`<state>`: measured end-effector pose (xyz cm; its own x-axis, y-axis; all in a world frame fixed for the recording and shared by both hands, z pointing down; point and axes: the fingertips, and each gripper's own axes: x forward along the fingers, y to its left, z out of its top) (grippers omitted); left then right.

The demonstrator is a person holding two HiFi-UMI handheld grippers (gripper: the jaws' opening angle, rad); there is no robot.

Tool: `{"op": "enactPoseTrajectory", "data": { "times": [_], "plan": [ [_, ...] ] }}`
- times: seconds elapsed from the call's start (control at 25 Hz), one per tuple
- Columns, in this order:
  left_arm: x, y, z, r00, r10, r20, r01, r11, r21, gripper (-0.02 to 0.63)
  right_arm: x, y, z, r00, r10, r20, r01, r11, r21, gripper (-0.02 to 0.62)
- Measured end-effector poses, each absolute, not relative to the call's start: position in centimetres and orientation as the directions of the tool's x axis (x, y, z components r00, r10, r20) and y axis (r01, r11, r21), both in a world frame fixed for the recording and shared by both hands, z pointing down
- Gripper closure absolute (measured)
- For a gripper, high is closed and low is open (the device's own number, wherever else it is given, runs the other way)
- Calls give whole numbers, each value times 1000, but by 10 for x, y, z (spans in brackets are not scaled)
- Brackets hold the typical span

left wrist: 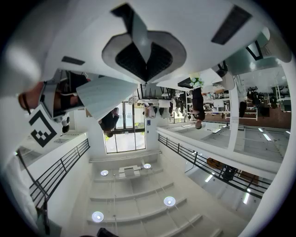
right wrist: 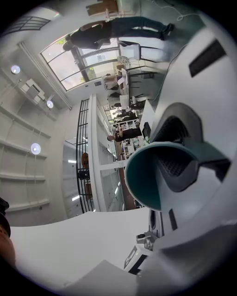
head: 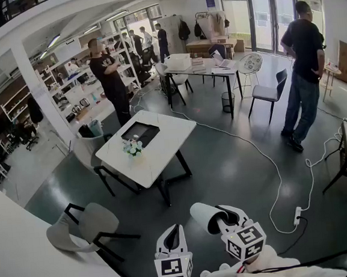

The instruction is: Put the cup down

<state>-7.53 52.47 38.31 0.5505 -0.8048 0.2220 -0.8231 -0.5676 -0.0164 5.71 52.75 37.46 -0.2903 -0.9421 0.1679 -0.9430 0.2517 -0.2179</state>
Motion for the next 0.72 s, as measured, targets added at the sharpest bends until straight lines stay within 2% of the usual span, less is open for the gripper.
{"op": "enactPoseTrajectory", "data": {
  "times": [0.48,0.72],
  "plan": [
    [-86,519,388,517,-824,233,-843,-538,-30,598,68,530,377,-270,-950,159,-949,234,-213,555],
    [-64,515,392,515,-822,245,-841,-539,-39,598,88,525,379,-277,-948,158,-945,239,-221,554]
  ]
}}
